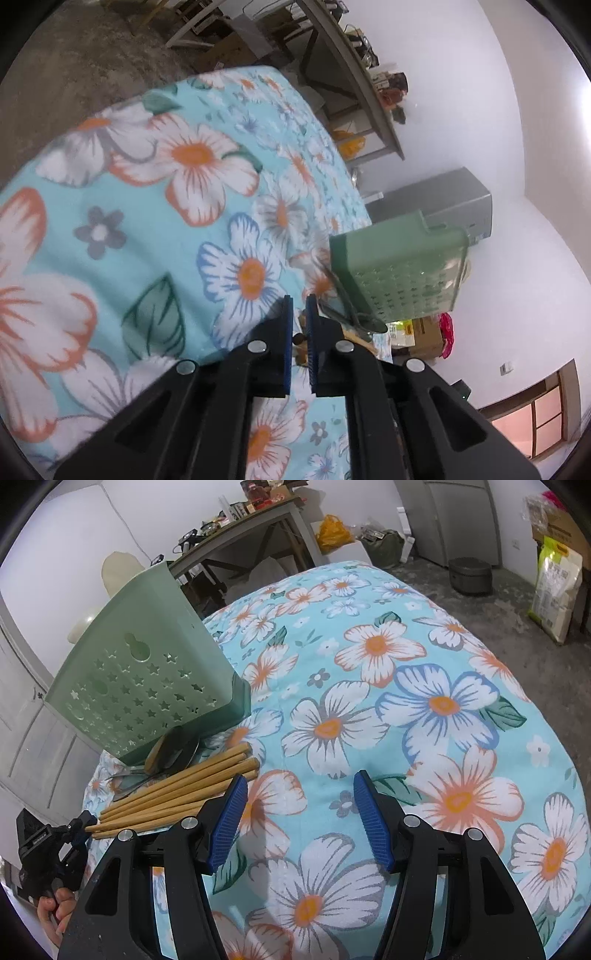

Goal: Organize utensils
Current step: 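Lower the left tool to the wooden sticks and grasp one stick, then grasp a wooden stick with the right tool while the left tool lifts its stick upright, then lower both wooden sticks into the green holder and open both tools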

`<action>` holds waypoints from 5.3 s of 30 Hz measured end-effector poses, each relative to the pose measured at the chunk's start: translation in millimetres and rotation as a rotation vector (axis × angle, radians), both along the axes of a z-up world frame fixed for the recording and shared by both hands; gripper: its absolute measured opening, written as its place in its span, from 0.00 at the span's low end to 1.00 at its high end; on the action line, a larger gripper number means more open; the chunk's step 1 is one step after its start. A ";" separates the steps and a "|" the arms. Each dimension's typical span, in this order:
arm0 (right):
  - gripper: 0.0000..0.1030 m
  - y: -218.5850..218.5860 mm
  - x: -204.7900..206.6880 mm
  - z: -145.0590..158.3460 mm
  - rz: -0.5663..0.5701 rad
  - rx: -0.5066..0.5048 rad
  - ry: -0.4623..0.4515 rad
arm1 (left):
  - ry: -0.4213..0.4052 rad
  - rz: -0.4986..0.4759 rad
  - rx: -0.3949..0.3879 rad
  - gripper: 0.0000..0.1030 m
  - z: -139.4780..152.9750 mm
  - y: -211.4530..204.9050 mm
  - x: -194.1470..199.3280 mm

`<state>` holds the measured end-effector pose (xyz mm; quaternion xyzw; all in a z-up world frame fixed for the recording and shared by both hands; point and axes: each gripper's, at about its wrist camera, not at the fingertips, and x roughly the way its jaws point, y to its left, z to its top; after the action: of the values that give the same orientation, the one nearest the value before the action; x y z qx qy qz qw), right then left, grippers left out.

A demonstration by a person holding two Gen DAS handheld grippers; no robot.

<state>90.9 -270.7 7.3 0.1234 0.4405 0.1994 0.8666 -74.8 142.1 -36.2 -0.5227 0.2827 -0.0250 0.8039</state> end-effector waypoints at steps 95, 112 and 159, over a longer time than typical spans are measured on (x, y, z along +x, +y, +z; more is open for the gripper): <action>0.35 20.1 35.0 -21.6 0.048 0.386 0.386 | -0.258 0.196 0.887 0.05 174.5 -31.3 -89.8; 0.09 -13.2 2.2 84.4 -0.017 0.215 -0.035 | -0.258 0.207 0.841 0.05 175.3 -22.1 -87.8; 0.04 -24.1 -69.7 215.9 -0.013 0.048 -0.485 | -0.538 0.137 0.741 0.05 265.3 -26.0 -54.6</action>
<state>21.2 -294.9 223.3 0.0955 0.2136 0.2279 0.9451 -129.5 116.1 229.1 -0.1929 0.0188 -0.0036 0.9810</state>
